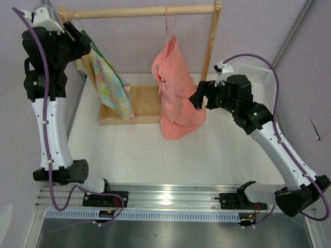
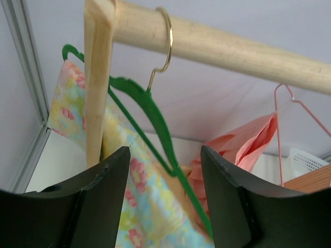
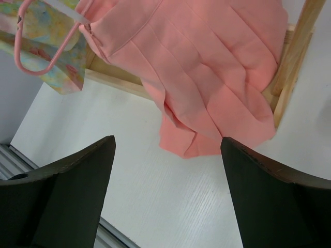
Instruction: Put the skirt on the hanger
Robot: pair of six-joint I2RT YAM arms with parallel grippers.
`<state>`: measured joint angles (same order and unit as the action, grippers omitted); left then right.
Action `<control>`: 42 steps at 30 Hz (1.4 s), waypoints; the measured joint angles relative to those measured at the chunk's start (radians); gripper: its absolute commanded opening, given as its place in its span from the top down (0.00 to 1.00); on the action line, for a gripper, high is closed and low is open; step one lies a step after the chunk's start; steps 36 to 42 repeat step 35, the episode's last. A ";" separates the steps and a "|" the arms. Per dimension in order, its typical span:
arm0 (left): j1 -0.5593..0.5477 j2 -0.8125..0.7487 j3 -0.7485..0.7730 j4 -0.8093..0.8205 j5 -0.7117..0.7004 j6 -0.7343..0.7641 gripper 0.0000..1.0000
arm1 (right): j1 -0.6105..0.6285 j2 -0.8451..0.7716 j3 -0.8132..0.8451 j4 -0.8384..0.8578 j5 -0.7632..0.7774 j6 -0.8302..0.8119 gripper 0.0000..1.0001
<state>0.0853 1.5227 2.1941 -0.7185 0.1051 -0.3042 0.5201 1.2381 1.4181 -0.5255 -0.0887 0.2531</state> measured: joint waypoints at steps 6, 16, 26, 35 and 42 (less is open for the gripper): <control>-0.008 -0.165 -0.243 0.029 0.029 -0.019 0.33 | -0.045 0.000 0.000 0.000 -0.035 0.002 0.09; -0.310 -0.533 -0.700 0.184 0.059 -0.038 0.34 | -0.106 -0.054 -0.062 0.017 -0.060 0.065 0.01; -0.459 -0.764 -1.173 0.266 0.056 -0.054 0.32 | -0.117 -0.195 -0.237 0.061 0.006 0.148 0.01; -0.474 -0.813 -1.246 0.237 0.055 -0.039 0.31 | -0.117 -0.281 -0.378 0.082 0.059 0.192 0.01; -0.474 -0.813 -1.246 0.237 0.055 -0.039 0.31 | -0.117 -0.281 -0.378 0.082 0.059 0.192 0.01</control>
